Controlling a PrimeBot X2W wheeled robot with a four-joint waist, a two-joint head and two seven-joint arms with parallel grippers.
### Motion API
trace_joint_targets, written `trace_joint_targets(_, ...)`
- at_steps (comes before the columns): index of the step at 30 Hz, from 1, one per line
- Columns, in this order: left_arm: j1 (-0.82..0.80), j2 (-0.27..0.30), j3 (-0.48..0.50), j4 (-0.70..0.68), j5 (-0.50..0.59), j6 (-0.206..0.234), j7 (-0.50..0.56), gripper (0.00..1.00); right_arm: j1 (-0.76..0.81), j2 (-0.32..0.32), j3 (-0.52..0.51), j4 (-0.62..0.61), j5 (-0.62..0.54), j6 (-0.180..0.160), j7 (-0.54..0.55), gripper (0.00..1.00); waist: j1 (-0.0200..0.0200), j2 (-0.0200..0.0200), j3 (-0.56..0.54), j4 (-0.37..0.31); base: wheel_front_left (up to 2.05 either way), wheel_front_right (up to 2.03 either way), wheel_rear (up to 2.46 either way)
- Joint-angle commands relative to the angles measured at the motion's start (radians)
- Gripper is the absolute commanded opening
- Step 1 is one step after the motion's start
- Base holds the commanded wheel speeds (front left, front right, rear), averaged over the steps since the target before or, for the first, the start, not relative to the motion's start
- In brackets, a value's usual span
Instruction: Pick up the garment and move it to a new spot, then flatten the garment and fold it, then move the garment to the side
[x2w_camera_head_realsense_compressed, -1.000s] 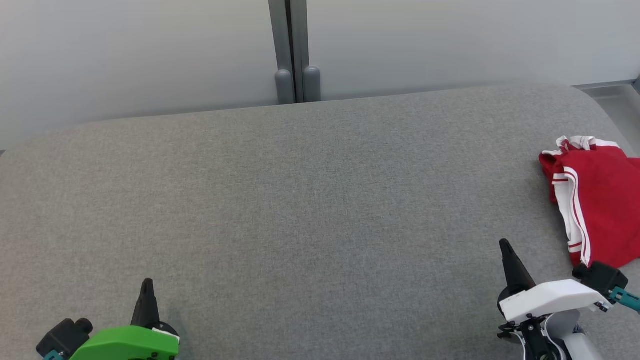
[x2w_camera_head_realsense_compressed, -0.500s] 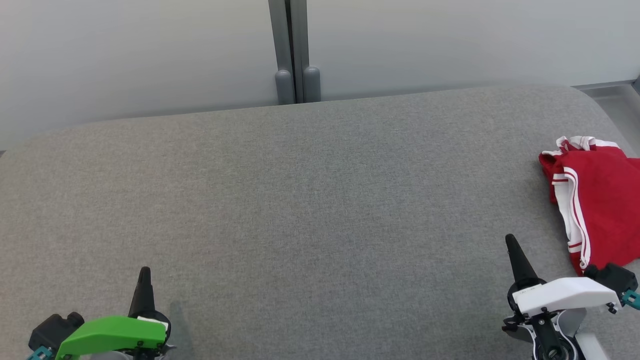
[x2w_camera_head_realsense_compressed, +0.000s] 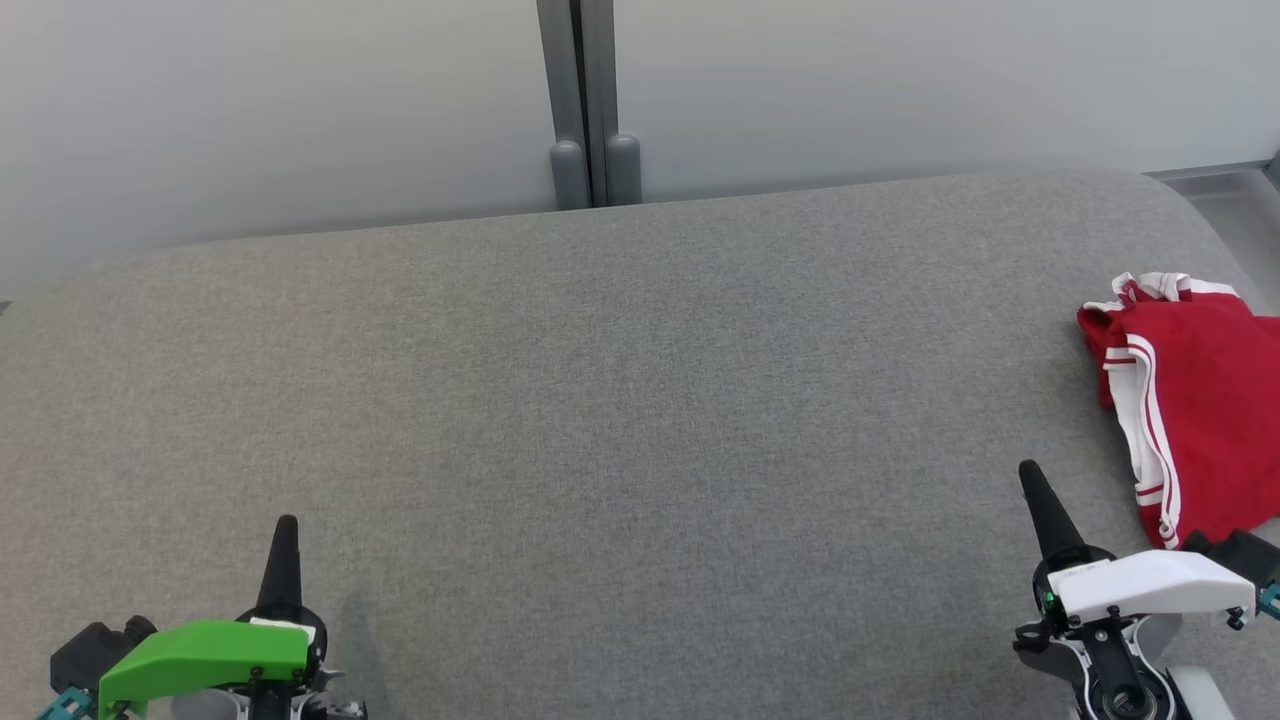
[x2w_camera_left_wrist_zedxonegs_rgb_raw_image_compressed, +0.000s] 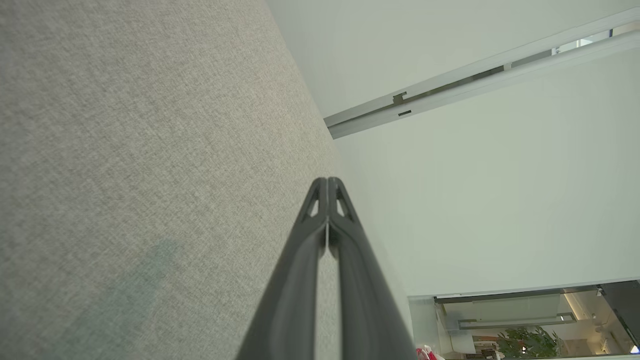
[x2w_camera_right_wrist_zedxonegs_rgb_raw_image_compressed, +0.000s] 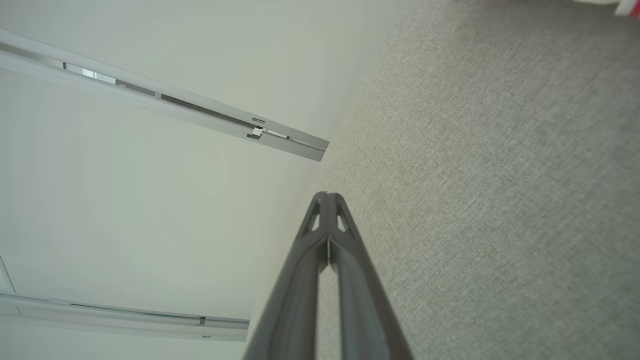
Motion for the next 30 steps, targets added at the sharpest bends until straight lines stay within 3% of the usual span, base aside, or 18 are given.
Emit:
trace_joint_targets(1,-0.021,0.007,0.007,-0.009,-0.024,-0.005,0.007,0.0,0.001,-0.005,-0.006,-0.015,0.026,-0.001,0.008,0.0,0.0,0.0,0.0,0.0,0.0,0.0,0.0)
trace_joint_targets(30,-0.051,0.009,0.035,-0.023,-0.254,-0.027,0.069,0.0,0.01,-0.008,-0.035,-0.057,0.261,-0.001,0.071,0.0,0.0,0.0,-0.002,0.0,0.0,0.0,0.0)
